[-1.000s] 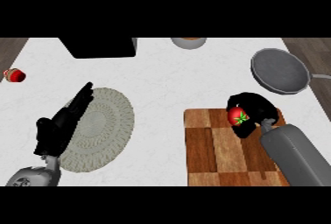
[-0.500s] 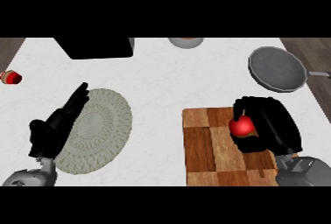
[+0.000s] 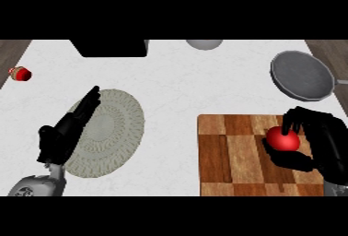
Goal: Pick the tomato from the cutting board and place it in the pan
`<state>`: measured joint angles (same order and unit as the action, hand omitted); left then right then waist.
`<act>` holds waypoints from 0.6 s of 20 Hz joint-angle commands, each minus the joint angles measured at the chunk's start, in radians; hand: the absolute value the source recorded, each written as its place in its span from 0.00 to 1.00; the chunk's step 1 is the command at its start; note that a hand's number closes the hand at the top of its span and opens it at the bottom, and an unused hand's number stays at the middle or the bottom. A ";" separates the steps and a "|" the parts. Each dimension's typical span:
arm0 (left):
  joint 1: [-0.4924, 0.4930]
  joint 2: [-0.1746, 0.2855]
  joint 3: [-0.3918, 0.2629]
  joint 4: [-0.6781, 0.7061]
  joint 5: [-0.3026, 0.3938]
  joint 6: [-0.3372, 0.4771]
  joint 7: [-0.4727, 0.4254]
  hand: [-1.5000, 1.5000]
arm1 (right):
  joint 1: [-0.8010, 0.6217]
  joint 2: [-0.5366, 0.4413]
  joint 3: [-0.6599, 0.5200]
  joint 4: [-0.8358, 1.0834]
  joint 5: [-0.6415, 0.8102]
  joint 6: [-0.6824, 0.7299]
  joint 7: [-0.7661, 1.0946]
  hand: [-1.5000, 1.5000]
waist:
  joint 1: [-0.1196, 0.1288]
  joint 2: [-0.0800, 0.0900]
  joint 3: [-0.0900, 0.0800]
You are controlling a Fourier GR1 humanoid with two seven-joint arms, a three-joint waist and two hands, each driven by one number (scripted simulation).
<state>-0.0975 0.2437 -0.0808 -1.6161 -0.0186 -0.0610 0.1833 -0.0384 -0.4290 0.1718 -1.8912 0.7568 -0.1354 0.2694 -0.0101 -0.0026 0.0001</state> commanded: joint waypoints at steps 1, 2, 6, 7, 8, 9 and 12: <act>-0.032 0.008 0.019 0.043 0.006 -0.029 -0.027 0.50 | -0.056 0.041 -0.115 0.068 -0.131 -0.018 -0.038 1.00 | 0.009 0.004 0.000; -0.059 0.004 0.015 -0.018 0.005 -0.012 0.055 0.50 | -0.057 0.036 -0.154 0.178 -0.171 -0.060 -0.140 1.00 | 0.014 0.005 0.001; -0.020 -0.022 -0.010 -0.064 -0.009 -0.012 0.072 0.50 | -0.202 0.004 -0.251 0.420 -0.230 -0.037 -0.268 1.00 | 0.023 0.006 0.001; -0.010 0.002 0.021 0.002 0.010 -0.058 -0.005 0.50 | -0.253 0.034 -0.214 0.499 -0.146 -0.080 -0.272 1.00 | 0.024 0.007 0.000; -0.037 -0.030 -0.008 0.025 -0.039 -0.015 0.006 0.50 | -0.270 0.003 -0.263 0.539 -0.179 -0.070 -0.311 1.00 | 0.019 0.007 0.001; -0.076 -0.056 -0.017 -0.017 -0.035 0.011 0.076 0.50 | -0.258 0.001 -0.281 0.605 -0.184 -0.107 -0.385 1.00 | 0.021 0.007 0.001; -0.088 0.002 0.055 0.105 0.009 -0.065 -0.031 0.50 | -0.359 0.003 -0.311 0.782 -0.125 -0.197 -0.417 1.00 | 0.024 0.011 0.001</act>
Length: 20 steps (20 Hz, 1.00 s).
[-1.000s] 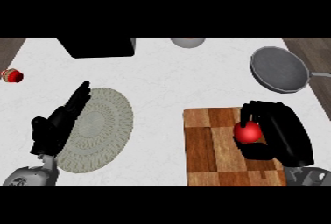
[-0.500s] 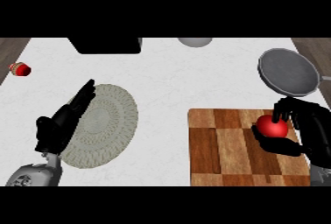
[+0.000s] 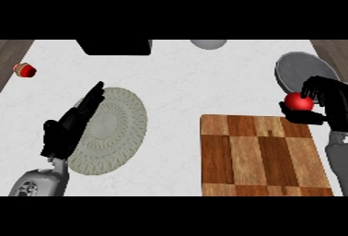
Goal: Pick the tomato from the cutting board and place it in the pan
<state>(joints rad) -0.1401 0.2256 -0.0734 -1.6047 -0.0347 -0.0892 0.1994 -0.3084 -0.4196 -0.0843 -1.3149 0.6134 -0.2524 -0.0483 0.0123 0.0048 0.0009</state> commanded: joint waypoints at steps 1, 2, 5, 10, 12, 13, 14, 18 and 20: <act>-0.017 0.022 0.041 0.029 0.024 -0.035 -0.001 0.50 | -0.129 -0.010 -0.064 0.262 0.033 -0.091 -0.103 1.00 | 0.005 0.001 0.000; -0.010 -0.012 0.009 0.007 -0.011 0.001 -0.001 0.50 | -0.124 -0.036 -0.108 0.306 -0.008 -0.106 -0.187 1.00 | 0.003 0.000 0.000; -0.052 -0.013 0.009 -0.006 -0.001 -0.012 0.052 0.50 | -0.292 -0.065 -0.142 0.527 -0.012 -0.107 -0.244 1.00 | 0.013 0.003 0.001; -0.023 -0.051 -0.021 0.003 -0.030 0.007 0.009 0.50 | -0.399 -0.126 -0.212 0.819 -0.019 -0.172 -0.421 1.00 | 0.029 0.009 0.002; -0.054 -0.023 0.009 0.012 -0.010 -0.019 0.027 0.50 | -0.442 -0.103 -0.217 0.907 -0.011 -0.213 -0.464 1.00 | 0.036 0.013 0.003; -0.053 -0.010 0.010 -0.003 -0.007 -0.034 0.034 0.50 | -0.468 -0.143 -0.223 0.933 -0.007 -0.192 -0.472 1.00 | 0.035 0.012 0.003; -0.014 -0.030 -0.017 -0.068 -0.017 -0.016 0.053 0.50 | -0.448 -0.124 -0.233 0.962 -0.010 -0.231 -0.504 1.00 | 0.044 0.013 0.003; -0.029 -0.029 0.011 0.050 -0.017 -0.029 -0.045 0.50 | -0.482 -0.168 -0.270 1.042 -0.031 -0.217 -0.566 1.00 | 0.045 0.021 0.004; -0.024 -0.021 0.002 0.005 -0.015 -0.037 -0.019 0.50 | -0.538 -0.189 -0.267 1.064 -0.017 -0.216 -0.528 1.00 | 0.064 0.025 0.005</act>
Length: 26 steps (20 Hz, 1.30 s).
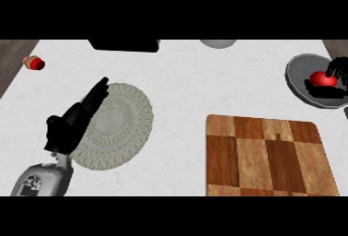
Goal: Pick the tomato from the cutting board and place it in the pan
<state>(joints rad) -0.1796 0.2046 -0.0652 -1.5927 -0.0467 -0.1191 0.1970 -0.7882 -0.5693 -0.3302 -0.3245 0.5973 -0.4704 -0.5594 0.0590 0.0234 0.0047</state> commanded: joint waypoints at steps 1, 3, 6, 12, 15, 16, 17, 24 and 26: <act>0.012 -0.001 -0.010 -0.031 -0.002 -0.010 -0.002 0.50 | -0.033 -0.024 -0.026 0.088 -0.003 -0.028 -0.057 1.00 | 0.012 0.004 0.001; -0.032 -0.025 -0.027 0.001 -0.016 0.007 0.005 0.50 | -0.024 -0.054 -0.016 0.174 0.025 0.000 0.164 1.00 | 0.019 0.018 0.000; -0.044 -0.017 -0.022 -0.013 -0.019 0.005 0.026 0.50 | -0.052 -0.096 0.041 0.224 0.078 0.122 0.191 0.00 | 0.028 0.015 0.001; -0.033 -0.039 -0.039 0.014 -0.023 0.004 -0.008 0.50 | -0.108 -0.060 -0.037 0.211 -0.006 0.197 0.139 0.00 | 0.041 0.025 0.005; -0.043 -0.012 -0.009 -0.011 0.002 -0.012 0.019 0.50 | -0.082 -0.033 -0.113 0.200 -0.085 0.206 0.063 0.00 | 0.043 0.025 0.009; -0.019 -0.015 -0.014 -0.021 0.004 -0.012 0.022 0.50 | -0.084 -0.058 -0.140 0.193 -0.112 0.233 0.040 0.00 | 0.042 0.022 0.009; -0.032 -0.020 -0.018 -0.003 -0.010 -0.004 0.007 0.50 | -0.102 -0.048 -0.180 0.179 -0.155 0.259 0.011 0.00 | 0.027 0.020 0.009; -0.020 -0.019 -0.010 0.004 -0.009 -0.004 -0.012 0.50 | -0.070 -0.110 -0.308 0.200 -0.290 0.477 -0.059 0.00 | 0.019 0.022 0.008; -0.024 -0.052 -0.024 0.012 -0.021 0.024 -0.006 0.50 | -0.035 -0.140 -0.315 0.209 -0.300 0.562 -0.085 0.00 | 0.006 0.021 0.008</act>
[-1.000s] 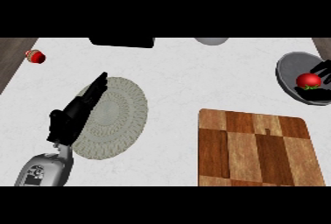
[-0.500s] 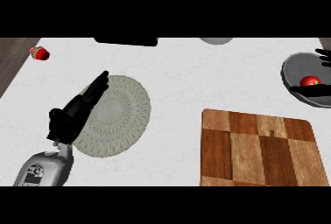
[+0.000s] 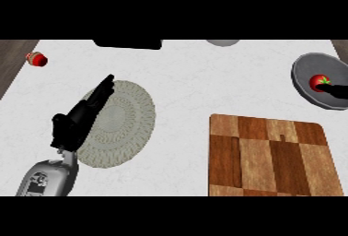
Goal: Pick the tomato from the cutting board and place it in the pan
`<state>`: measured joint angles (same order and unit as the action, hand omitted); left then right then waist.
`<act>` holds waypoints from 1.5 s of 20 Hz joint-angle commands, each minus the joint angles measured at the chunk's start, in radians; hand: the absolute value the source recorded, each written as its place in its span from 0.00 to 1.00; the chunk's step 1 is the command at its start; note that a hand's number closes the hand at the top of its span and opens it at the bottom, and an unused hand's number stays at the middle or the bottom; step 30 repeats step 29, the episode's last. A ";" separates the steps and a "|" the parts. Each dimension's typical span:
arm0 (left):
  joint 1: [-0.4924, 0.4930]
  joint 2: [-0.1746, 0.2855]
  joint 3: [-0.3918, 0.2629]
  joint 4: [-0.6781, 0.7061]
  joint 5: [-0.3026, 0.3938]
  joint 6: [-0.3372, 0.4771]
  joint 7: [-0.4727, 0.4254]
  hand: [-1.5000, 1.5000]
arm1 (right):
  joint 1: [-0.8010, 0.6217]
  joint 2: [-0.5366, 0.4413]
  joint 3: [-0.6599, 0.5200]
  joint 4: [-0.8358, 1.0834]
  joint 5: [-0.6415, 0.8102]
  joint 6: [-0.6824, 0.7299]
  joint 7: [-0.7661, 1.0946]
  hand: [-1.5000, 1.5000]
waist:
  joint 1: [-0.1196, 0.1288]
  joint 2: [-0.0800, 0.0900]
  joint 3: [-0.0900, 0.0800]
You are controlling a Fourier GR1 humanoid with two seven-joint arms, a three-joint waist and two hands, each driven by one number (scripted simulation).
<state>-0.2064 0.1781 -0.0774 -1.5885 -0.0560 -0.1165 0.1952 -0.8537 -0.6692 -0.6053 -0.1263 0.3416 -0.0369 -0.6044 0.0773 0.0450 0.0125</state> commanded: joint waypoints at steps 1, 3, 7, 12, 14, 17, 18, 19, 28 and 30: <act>0.007 -0.006 -0.014 -0.010 -0.021 0.012 -0.001 0.50 | 0.038 -0.042 -0.042 0.016 -0.047 0.154 -0.041 0.00 | -0.002 -0.002 0.000; 0.004 -0.001 0.002 -0.009 -0.007 0.007 0.014 0.50 | 0.088 -0.061 -0.049 0.017 -0.057 0.238 -0.093 0.00 | -0.018 -0.011 -0.002; 0.007 0.016 0.021 0.018 0.007 -0.011 0.000 0.50 | 0.143 -0.082 -0.076 -0.008 -0.085 0.302 -0.204 0.00 | -0.019 -0.008 -0.001; 0.033 0.006 0.002 -0.016 -0.011 0.000 0.007 0.50 | 0.243 -0.079 -0.066 -0.017 -0.075 0.351 -0.325 0.00 | -0.018 -0.016 -0.002; 0.019 0.002 0.016 0.008 -0.003 0.004 0.004 0.50 | 0.262 -0.086 -0.081 -0.016 -0.091 0.376 -0.344 0.00 | -0.026 -0.015 -0.002; 0.044 0.009 0.008 -0.042 -0.003 -0.003 0.033 0.50 | 0.300 -0.096 -0.078 -0.020 -0.093 0.422 -0.354 0.00 | -0.027 -0.024 -0.003; 0.052 -0.002 0.008 -0.006 -0.026 0.018 0.002 0.50 | 0.286 -0.098 -0.085 -0.025 -0.103 0.427 -0.346 0.00 | -0.032 -0.023 -0.004; 0.049 0.008 0.022 -0.023 0.003 -0.002 0.004 0.50 | 0.292 -0.078 -0.091 -0.027 -0.108 0.399 -0.358 0.00 | -0.023 -0.020 -0.002; 0.038 0.026 0.058 0.010 0.025 -0.023 -0.014 0.50 | 0.423 -0.026 -0.063 -0.067 -0.094 0.392 -0.484 0.00 | -0.044 -0.025 -0.003; 0.011 0.002 0.035 0.044 -0.025 0.015 -0.025 0.50 | 0.420 -0.005 -0.071 -0.066 -0.103 0.367 -0.485 0.00 | -0.050 -0.023 -0.003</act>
